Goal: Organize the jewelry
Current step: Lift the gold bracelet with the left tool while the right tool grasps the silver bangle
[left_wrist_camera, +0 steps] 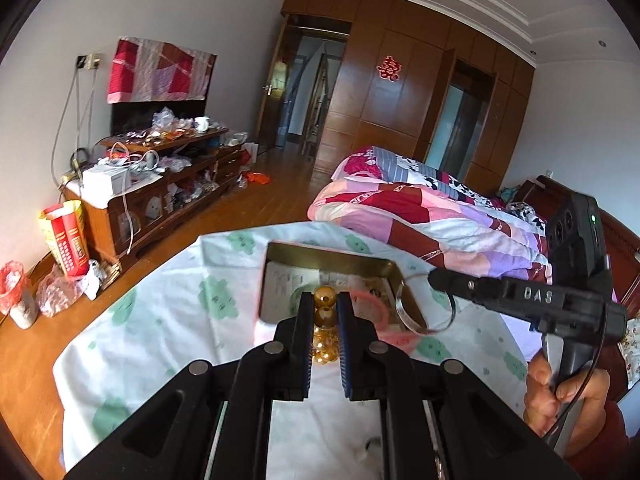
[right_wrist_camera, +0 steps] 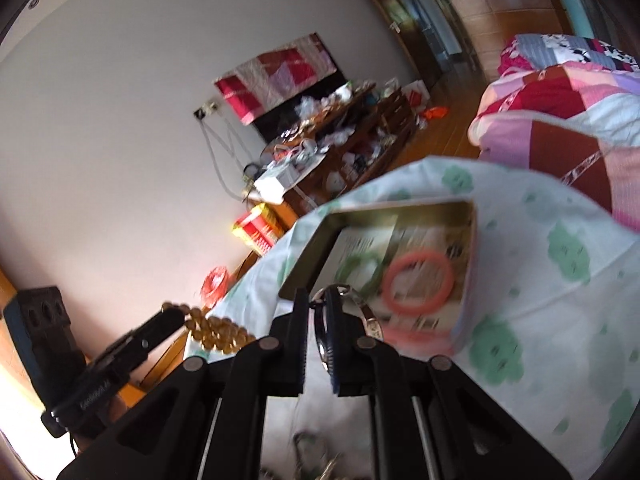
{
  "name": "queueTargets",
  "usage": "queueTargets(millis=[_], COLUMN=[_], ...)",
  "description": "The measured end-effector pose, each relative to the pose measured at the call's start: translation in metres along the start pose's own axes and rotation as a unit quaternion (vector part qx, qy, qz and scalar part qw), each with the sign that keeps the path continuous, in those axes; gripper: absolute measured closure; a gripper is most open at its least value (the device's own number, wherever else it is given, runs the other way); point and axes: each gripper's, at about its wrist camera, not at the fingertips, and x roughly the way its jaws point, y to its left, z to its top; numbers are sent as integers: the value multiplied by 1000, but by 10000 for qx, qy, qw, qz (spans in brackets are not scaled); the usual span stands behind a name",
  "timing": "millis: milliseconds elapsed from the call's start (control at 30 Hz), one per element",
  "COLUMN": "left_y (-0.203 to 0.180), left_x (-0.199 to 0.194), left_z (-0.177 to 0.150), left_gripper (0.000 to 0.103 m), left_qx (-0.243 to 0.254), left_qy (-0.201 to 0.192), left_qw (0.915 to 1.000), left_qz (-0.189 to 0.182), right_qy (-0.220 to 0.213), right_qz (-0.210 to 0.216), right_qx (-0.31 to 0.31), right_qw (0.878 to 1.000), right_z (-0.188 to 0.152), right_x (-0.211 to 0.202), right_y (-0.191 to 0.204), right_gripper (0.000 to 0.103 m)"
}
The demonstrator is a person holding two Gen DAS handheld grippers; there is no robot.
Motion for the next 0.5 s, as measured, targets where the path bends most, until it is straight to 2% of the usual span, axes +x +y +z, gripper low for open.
queueTargets(millis=[200, 367, 500], left_y=[-5, -1, 6], left_x=[44, 85, 114], left_z=[21, 28, 28], left_gripper=[93, 93, 93], left_qx=[93, 219, 244], left_qy=[31, 214, 448], left_qw=[9999, 9994, 9983], left_qz=[-21, 150, 292], right_qy=[-106, 182, 200], right_qz=[173, 463, 61], right_qx=[401, 772, 765], right_qw=[9990, 9958, 9968], right_z=[29, 35, 35], right_x=[22, 62, 77], right_y=[-27, -51, -65], right_gripper=[91, 92, 92])
